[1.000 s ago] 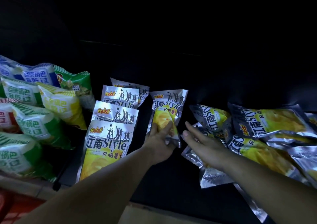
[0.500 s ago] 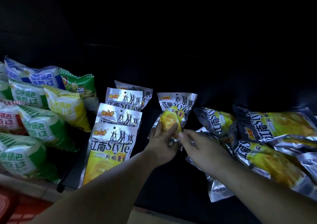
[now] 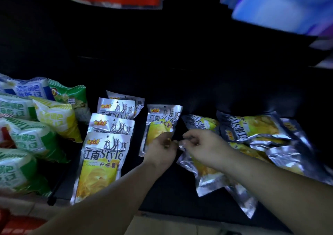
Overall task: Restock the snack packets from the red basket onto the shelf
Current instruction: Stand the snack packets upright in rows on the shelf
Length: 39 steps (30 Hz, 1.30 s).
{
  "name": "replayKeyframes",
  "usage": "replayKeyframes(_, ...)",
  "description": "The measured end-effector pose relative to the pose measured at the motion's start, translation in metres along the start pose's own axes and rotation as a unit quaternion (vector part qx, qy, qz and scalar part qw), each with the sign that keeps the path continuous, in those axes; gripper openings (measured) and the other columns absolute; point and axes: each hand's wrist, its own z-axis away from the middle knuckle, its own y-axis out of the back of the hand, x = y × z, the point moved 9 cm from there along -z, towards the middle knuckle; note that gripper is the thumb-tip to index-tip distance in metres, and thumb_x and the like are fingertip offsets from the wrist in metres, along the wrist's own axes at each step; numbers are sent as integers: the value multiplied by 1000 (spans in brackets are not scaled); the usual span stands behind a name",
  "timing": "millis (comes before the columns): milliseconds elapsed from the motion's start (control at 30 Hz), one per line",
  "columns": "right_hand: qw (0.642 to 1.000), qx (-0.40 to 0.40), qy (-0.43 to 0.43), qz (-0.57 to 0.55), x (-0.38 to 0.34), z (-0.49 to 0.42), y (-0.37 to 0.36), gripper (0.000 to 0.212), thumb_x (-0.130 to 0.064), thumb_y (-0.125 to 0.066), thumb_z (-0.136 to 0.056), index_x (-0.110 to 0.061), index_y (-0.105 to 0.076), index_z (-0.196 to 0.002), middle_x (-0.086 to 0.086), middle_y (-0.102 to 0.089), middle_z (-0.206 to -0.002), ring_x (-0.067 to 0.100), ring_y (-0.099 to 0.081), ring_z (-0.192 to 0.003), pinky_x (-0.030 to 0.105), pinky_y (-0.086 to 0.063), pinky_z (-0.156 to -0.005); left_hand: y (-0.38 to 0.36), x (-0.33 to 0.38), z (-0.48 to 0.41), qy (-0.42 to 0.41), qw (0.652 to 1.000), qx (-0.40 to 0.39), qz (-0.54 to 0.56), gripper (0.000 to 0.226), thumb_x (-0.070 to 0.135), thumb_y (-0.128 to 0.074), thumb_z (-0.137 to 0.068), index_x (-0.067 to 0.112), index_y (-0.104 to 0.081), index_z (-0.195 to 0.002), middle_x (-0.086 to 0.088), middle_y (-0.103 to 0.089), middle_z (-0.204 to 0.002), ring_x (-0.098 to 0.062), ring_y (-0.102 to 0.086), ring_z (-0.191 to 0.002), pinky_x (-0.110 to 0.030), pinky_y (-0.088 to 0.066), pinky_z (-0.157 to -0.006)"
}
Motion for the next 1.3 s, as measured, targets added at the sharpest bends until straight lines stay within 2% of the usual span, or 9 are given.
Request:
replayKeyframes(100,995,89,-5,43,15,27,39,27,-40,-61,-89,-36,-64,-115,-14,-64,-81,9,-64,-79,31,-53,-75,-33,25,25,16,994,-44,95,18,38,-70,-91,21,-77,-94,4,-73,-78,-18,-70,-78,-38,-59,-75)
replayKeyframes(200,971,156,-38,174,40,59,77,29,-42,-57,-87,-39,-60,-116,-10,-62,-107,19,-63,-100,39,-55,-80,-75,45,51,44,980,-130,145,28,38,-72,-91,10,-74,-91,-5,-69,-80,-20,-66,-66,-31,-55,-60)
replayKeyframes(333,971,116,-124,168,101,78,105,39,-51,-60,-84,-43,-60,-122,-13,-68,-114,13,-66,-98,38,-57,-84,-126,44,74,158,949,-180,205,39,38,-86,-80,20,-64,-106,-9,-75,-93,-22,-71,-64,-31,-60,-58)
replayKeyframes(500,988,74,-102,88,154,76,97,51,-71,-55,-68,-65,-54,-119,-17,-69,-121,3,-67,-107,36,-54,-99,-153,51,72,166,945,-129,249,18,12,-81,-84,16,-66,-73,-16,-69,-73,-27,-65,-64,-52,-63,-62)
replayKeyframes(800,981,176,-64,58,92,86,122,37,-46,-58,-95,-45,-59,-132,-10,-58,-126,13,-63,-104,32,-50,-87,-85,91,49,138,938,-69,310,18,14,-51,-94,7,-63,-106,-20,-68,-83,-29,-63,-70,-36,-51,-63)
replayKeyframes(900,983,132,-49,-117,69,77,105,38,-41,-71,-91,-47,-62,-127,-9,-62,-129,10,-61,-111,28,-49,-92,-41,87,47,138,941,-94,294,7,17,-51,-95,11,-54,-96,-12,-52,-58,-23,-46,-52,-33,-38,-54)
replayKeyframes(1000,981,59,-31,-180,31,70,75,43,-37,-79,-85,-53,-60,-120,-8,-56,-122,8,-58,-108,27,-48,-90,-13,72,53,152,934,-134,294,13,18,-57,-93,17,-45,-88,-12,-37,-67,-20,-34,-56,-34,-27,-55)
replayKeyframes(1200,988,39,-45,-142,0,51,28,68,-25,-85,-79,-60,-51,-126,0,-44,-143,18,-63,-106,33,-59,-91,15,38,66,159,937,-102,293,14,24,-55,-99,12,-52,-92,-4,-50,-65,-20,-49,-49,-31,-38,-51)
replayKeyframes(1300,989,27,-46,-140,-5,44,9,70,-17,-82,-83,-51,-50,-135,-4,-41,-153,6,-59,-93,17,-53,-70,35,10,59,189,941,-14,279,24,33,-60,-98,11,-67,-94,-11,-68,-77,-27,-66,-68,-45,-62,-78)
